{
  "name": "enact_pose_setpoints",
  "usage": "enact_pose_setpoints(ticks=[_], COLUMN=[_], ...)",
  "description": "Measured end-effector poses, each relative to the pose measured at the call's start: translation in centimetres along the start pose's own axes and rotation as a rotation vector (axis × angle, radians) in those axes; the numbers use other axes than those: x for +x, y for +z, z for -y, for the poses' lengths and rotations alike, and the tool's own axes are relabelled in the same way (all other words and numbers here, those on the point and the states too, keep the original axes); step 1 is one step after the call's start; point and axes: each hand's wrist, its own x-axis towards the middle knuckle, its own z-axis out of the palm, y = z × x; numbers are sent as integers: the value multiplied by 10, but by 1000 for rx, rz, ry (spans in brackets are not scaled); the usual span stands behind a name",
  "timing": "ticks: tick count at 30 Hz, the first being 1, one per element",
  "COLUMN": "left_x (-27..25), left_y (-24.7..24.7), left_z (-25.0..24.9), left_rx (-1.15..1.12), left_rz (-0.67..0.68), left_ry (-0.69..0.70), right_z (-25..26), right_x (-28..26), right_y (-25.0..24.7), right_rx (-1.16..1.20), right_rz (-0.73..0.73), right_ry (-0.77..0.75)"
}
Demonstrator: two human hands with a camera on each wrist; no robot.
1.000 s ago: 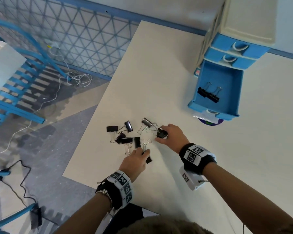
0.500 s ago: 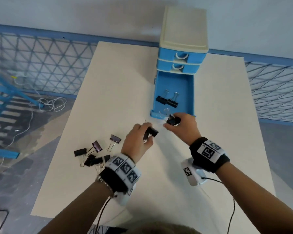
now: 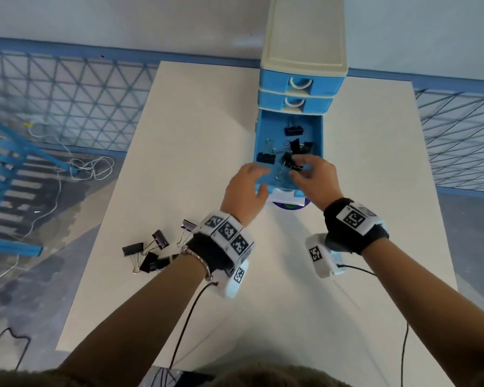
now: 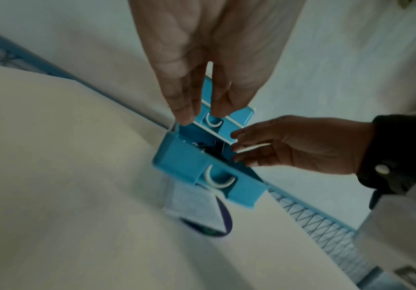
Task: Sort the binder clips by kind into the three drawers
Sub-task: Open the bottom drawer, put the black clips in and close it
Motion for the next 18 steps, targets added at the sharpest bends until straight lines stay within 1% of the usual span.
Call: enact_pose_setpoints(ticks=[2, 4, 8, 11, 14, 18], left_x=[-23, -48, -96, -126, -146, -167], left_y=[0, -3, -17, -32, -50, -70], left_z=[18, 39, 82, 107, 124, 138], left_rx=[56, 122, 204, 221, 278, 364], left_rz=[-10, 4, 26, -13, -56, -72], left_ry=[0, -24, -163, -236, -349, -510], right_z=[-2, -4, -1, 3, 11, 25], right_x=[-17, -36, -72, -90, -104, -119], right_y=[16, 35, 75, 103, 129, 158], right_rx=[16, 18, -48, -148, -275, -391], right_rz=[4, 55, 259, 416, 569, 671], right_ry=[-55, -127, -187, -228, -268, -344])
